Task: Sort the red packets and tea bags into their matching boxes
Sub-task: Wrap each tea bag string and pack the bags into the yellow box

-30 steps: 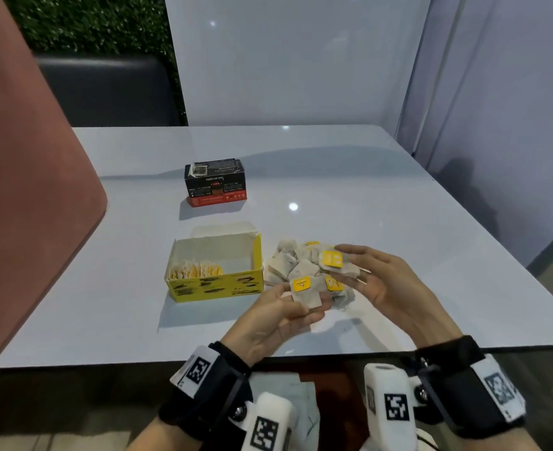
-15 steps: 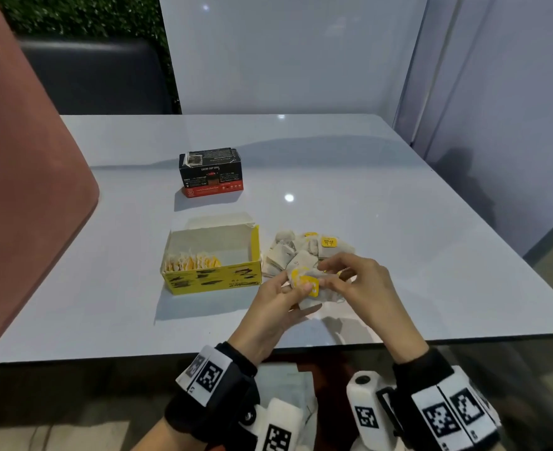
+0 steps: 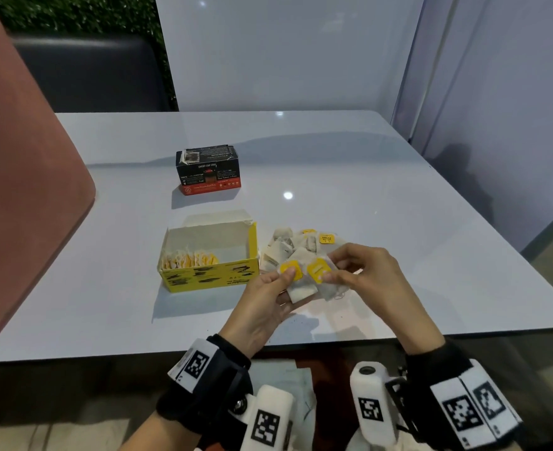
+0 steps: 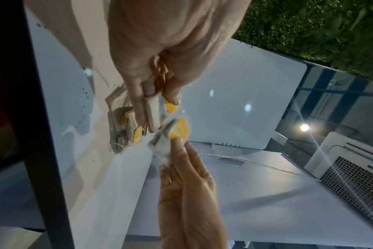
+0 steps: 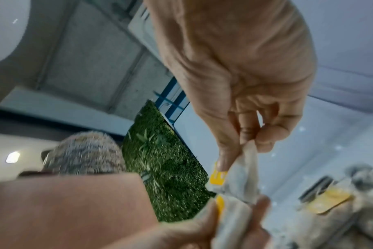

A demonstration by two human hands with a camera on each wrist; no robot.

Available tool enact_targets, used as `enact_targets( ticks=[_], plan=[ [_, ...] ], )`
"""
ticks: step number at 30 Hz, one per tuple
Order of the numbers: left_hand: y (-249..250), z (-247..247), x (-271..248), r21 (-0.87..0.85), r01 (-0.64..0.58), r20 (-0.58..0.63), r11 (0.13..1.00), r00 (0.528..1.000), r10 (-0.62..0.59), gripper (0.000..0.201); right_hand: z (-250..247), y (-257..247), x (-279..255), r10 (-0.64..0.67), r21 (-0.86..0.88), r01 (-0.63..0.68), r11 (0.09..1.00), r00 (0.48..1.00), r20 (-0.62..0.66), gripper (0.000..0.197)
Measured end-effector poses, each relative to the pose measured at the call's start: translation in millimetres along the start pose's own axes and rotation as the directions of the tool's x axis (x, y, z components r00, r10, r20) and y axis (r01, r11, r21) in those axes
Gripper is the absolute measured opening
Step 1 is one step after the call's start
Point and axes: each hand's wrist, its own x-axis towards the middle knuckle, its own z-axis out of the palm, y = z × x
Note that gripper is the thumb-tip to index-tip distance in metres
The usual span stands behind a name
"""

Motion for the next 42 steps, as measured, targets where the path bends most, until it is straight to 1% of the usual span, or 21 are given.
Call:
enact_targets(
  ticks=[2, 3, 4, 6, 8, 11, 13, 16, 19, 21, 22, 24, 26, 27, 30, 33, 34, 36, 37, 39, 42],
  plan=[
    [0, 0, -1, 0.034, 0.014, -0.027, 0.999, 1.000, -0.013, 0.022, 1, -3, 0, 0.048, 0.228, -0.054, 0.972, 0.998, 0.032, 0.016],
    [-1, 2, -2, 0.062, 0.022, -0.031, 0.998, 0.999, -0.020, 0.022, 4, -4, 1, 0.062, 0.266, -0.073, 0.961, 0.997, 0.052, 0.018],
    [-1, 3, -2, 0.085, 0.031, -0.033, 0.996, 0.999, -0.028, 0.022, 8, -4, 2, 0.070, 0.253, -0.083, 0.964, 0.996, 0.060, 0.019],
    [-2, 6, -3, 0.096, 0.043, -0.037, 0.994, 0.999, -0.039, 0.023, 17, 0, 5, 0.067, 0.123, -0.072, 0.990, 0.997, 0.043, 0.020],
    [-1, 6, -3, 0.054, 0.058, -0.048, 0.997, 0.997, -0.056, 0.027, 24, 4, 7, 0.045, 0.013, -0.045, 0.999, 0.999, 0.015, 0.023],
    [0, 3, -6, 0.010, 0.101, -0.031, 0.995, 0.994, -0.100, 0.036, 32, 7, 5, -0.001, -0.032, 0.001, 0.999, 1.000, -0.009, 0.027],
    [-1, 2, -8, 0.091, 0.095, -0.015, 0.991, 0.995, -0.094, 0.028, 36, 5, 1, -0.039, -0.036, 0.039, 0.999, 0.999, 0.001, 0.026],
    [-2, -1, -10, 0.161, 0.075, -0.025, 0.984, 0.997, -0.072, 0.022, 25, 2, 5, -0.072, -0.021, 0.071, 0.997, 0.997, -0.016, 0.020],
    [4, -9, -10, 0.166, 0.083, -0.049, 0.983, 0.996, -0.076, 0.024, -4, 14, 24, -0.085, -0.152, 0.066, 0.986, 0.989, -0.120, 0.027],
    [6, -13, -10, 0.164, 0.106, -0.066, 0.981, 0.993, -0.097, 0.023, -16, 20, 35, -0.069, -0.359, 0.037, 0.933, 0.995, -0.077, 0.024],
    [8, -12, -10, 0.169, 0.116, -0.070, 0.979, 0.992, -0.106, 0.022, -18, 22, 38, -0.051, -0.485, 0.040, 0.874, 0.999, -0.010, 0.022],
    [9, -9, -9, 0.194, 0.134, -0.070, 0.972, 0.990, -0.123, 0.021, -12, 21, 40, -0.011, -0.672, 0.125, 0.730, 0.985, 0.171, 0.029],
    [11, -6, -9, 0.206, 0.150, -0.061, 0.967, 0.988, -0.141, 0.020, -2, 19, 40, -0.002, -0.712, 0.248, 0.656, 0.945, 0.328, 0.041],
    [11, -4, -9, 0.209, 0.162, -0.055, 0.964, 0.987, -0.154, 0.019, 2, 17, 40, -0.005, -0.720, 0.287, 0.632, 0.930, 0.367, 0.044],
    [12, -4, -9, 0.186, 0.193, -0.051, 0.963, 0.981, -0.187, 0.018, 10, 18, 42, -0.044, -0.753, 0.367, 0.545, 0.910, 0.412, 0.046],
    [15, -8, -10, 0.118, 0.225, -0.062, 0.967, 0.974, -0.219, 0.035, 18, 17, 41, -0.088, -0.775, 0.427, 0.466, 0.894, 0.440, 0.054],
    [16, -9, -10, 0.094, 0.239, -0.062, 0.966, 0.970, -0.234, 0.041, 20, 16, 40, -0.110, -0.785, 0.436, 0.439, 0.894, 0.435, 0.053],
    [17, -10, -11, 0.062, 0.261, -0.059, 0.963, 0.965, -0.257, 0.048, 24, 14, 37, -0.174, -0.803, 0.461, 0.378, 0.887, 0.428, 0.037],
    [18, -10, -10, 0.060, 0.269, -0.061, 0.961, 0.962, -0.266, 0.049, 25, 14, 36, -0.196, -0.807, 0.472, 0.356, 0.881, 0.430, 0.026],
    [19, -9, -10, 0.063, 0.284, -0.068, 0.957, 0.958, -0.280, 0.052, 25, 12, 37, -0.189, -0.797, 0.477, 0.370, 0.879, 0.438, 0.014],
    [22, -8, -11, 0.037, 0.320, -0.071, 0.947, 0.946, -0.316, 0.056, 18, 8, 38, -0.193, -0.774, 0.417, 0.476, 0.908, 0.371, 0.010]
  ],
)
